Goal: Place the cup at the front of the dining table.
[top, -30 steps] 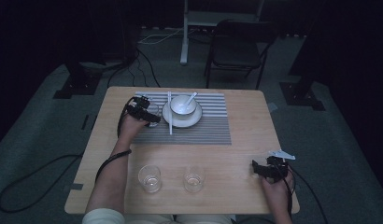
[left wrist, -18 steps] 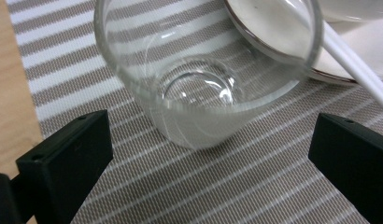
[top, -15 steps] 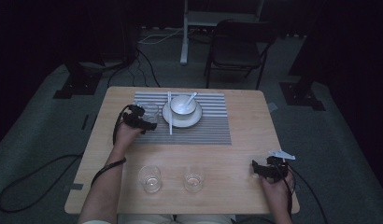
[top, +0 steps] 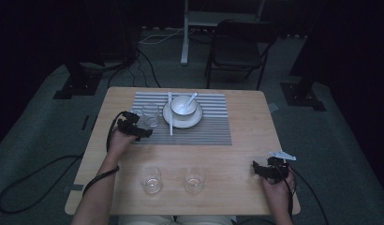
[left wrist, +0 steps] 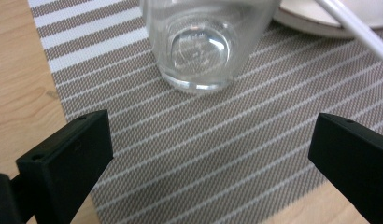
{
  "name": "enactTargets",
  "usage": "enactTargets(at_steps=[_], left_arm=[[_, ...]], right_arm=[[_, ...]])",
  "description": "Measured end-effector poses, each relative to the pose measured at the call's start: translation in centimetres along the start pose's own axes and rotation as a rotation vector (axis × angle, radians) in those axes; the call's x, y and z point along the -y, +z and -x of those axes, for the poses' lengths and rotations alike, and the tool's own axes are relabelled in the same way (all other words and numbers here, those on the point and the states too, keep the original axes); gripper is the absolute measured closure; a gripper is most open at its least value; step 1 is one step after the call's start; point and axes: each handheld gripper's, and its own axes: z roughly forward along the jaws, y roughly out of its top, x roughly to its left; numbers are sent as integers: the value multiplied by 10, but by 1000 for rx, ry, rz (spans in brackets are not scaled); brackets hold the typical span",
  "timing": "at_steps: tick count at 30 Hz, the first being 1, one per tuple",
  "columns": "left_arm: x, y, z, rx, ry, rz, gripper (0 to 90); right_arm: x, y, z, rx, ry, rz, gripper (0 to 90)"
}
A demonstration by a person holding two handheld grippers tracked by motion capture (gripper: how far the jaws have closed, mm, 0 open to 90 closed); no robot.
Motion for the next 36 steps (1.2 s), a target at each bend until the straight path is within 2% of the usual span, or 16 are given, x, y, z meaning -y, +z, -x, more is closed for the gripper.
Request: enactTargets(at_steps=[3, 6, 8, 12, 18, 24, 26, 30, 36], left_arm=[[10, -11, -3, 5, -18, 31, 0], [17, -16, -4, 14, -16, 30, 0], [22, -20, -5, -4, -21, 39, 0], [35, -25, -7, -3, -37, 66, 0], [53, -32, -12, -4, -42, 57, 0], [66, -40, -17, -34, -44, 63, 0], [74, -45, -21, -40, -58, 67, 0], [83, -51, -21, -63, -57, 76, 0], [96, -58, -24, -88, -81, 83, 0]], right_arm=[[0, 0, 0, 0, 0, 0, 118], [0, 0, 0, 0, 0, 0, 118], [0, 0, 0, 0, 0, 0, 118], [0, 0, 0, 0, 0, 0, 118], [0, 0, 0, 0, 0, 0, 118], [0, 0, 0, 0, 0, 0, 118], [0, 0, 0, 0, 0, 0, 118], [0, 0, 0, 0, 0, 0, 118], [0, 0, 0, 0, 0, 0, 118]])
